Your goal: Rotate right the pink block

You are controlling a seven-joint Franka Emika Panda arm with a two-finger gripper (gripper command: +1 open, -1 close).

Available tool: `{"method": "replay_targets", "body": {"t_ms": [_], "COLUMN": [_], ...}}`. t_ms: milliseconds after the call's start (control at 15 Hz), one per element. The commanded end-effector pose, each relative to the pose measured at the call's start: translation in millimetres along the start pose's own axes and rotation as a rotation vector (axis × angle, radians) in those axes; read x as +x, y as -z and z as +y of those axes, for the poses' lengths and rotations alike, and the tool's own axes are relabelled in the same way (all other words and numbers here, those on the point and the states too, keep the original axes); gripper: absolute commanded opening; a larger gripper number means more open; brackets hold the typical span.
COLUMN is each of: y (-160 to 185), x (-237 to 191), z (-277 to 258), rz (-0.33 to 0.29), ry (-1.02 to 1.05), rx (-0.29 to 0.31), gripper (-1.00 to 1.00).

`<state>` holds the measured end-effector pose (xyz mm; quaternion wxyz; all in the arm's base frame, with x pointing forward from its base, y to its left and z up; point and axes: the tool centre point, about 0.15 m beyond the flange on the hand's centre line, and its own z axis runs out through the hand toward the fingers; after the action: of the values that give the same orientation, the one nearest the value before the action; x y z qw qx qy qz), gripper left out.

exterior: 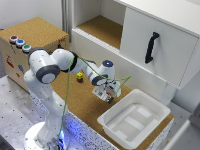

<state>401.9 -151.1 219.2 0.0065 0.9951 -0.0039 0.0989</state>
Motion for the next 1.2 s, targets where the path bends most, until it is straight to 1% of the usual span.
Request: {"method": "replay_targets", "body": {"t_ms": [0, 133, 267, 333, 400, 467, 533, 600, 667, 800, 867, 1000, 1067, 1133], "y": [24, 21, 21, 21, 24, 28, 29, 28, 25, 15, 15, 10, 8, 6], "x": [-8, -12, -13, -12, -10, -9, -9, -10, -13, -18, -20, -23, -25, -26], "z": [-14, -10, -9, -11, -14, -19, -23, -25, -28, -36, -41, -51, -51, -49], "rz": [-0.002, -0.029, -0.039, -0.057, -0.066, -0.048, -0.054, -0.055, -0.052, -0.080, -0.080, -0.085, -0.086, -0.086], "ry": [-0.054, -0.121, -0.182, -0.207, -0.235, -0.252, -0.279, -0.312, -0.347, -0.446, -0.496, -0.585, -0.643, -0.688], "rx": [-0.067, -0.093, -0.083, -0.095, -0.094, -0.106, -0.111, -0.123, -0.155, -0.179, -0.189, -0.237, -0.230, -0.238], "gripper": [-1.00, -1.00, -1.00, -1.00, -1.00, -1.00, -1.00, -1.00, -1.00, -1.00, -1.00, -1.00, -1.00, -1.00]}}
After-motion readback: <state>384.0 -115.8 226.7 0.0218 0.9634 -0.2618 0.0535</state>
